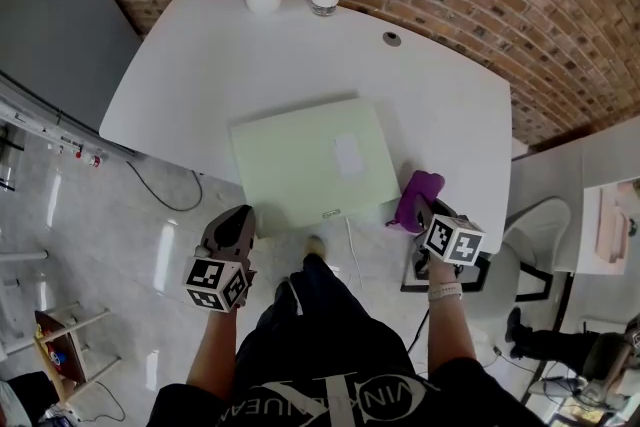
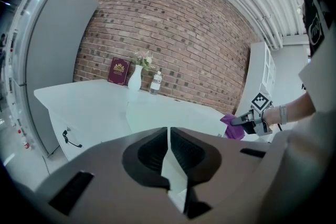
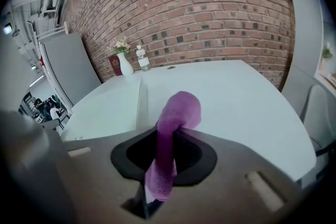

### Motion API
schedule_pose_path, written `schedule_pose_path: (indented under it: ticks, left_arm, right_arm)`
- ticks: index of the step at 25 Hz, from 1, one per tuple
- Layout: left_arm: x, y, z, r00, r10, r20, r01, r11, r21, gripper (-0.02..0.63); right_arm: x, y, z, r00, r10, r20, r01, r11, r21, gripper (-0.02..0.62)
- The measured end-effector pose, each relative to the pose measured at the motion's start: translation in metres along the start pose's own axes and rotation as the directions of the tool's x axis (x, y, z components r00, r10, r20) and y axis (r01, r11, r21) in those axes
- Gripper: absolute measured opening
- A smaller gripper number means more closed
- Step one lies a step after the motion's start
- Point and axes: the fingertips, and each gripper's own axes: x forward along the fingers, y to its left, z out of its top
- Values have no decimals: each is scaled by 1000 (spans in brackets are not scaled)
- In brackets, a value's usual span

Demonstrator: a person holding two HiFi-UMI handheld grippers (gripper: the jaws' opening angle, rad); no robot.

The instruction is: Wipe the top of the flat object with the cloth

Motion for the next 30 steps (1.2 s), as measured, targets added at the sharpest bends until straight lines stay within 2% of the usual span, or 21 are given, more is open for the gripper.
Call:
schedule_pose_path:
  ticks: [4, 11, 14, 19, 23, 26, 30]
  left_arm:
    - [-3, 2, -2, 1000, 7, -5, -7, 1000, -6, 21]
    - [-9, 5, -2, 1000, 11, 4, -11, 1000, -8, 21]
    - [-14, 8, -5, 1000, 12, 5, -12, 1000, -10, 21]
    - [-20, 7, -5, 1000, 1, 5, -1, 1000, -8, 21]
    - [-27, 6, -8, 1000, -2, 8, 2, 1000, -9, 21]
    - [-35, 8, -11, 1000, 5, 14, -5, 1000, -12, 21]
    - [-45, 12, -13, 999, 26, 24, -25, 999, -24, 21]
  right_arm:
    - [-1, 8, -2, 1000, 28, -10, -27, 999, 35, 61]
    - [-2, 45, -37, 998, 43, -44, -35, 983, 179, 61]
    - [0, 67, -52, 994, 78, -72, -63, 981, 184, 61]
    - [-4, 105, -71, 974, 170, -149, -154, 981, 115, 61]
    - [-9, 144, -91, 935, 268, -230, -267, 963, 37, 62]
    - [-14, 179, -99, 901, 328, -283, -359, 931, -64, 61]
    - [-16, 218, -115, 849, 385, -363, -471, 862, -187, 61]
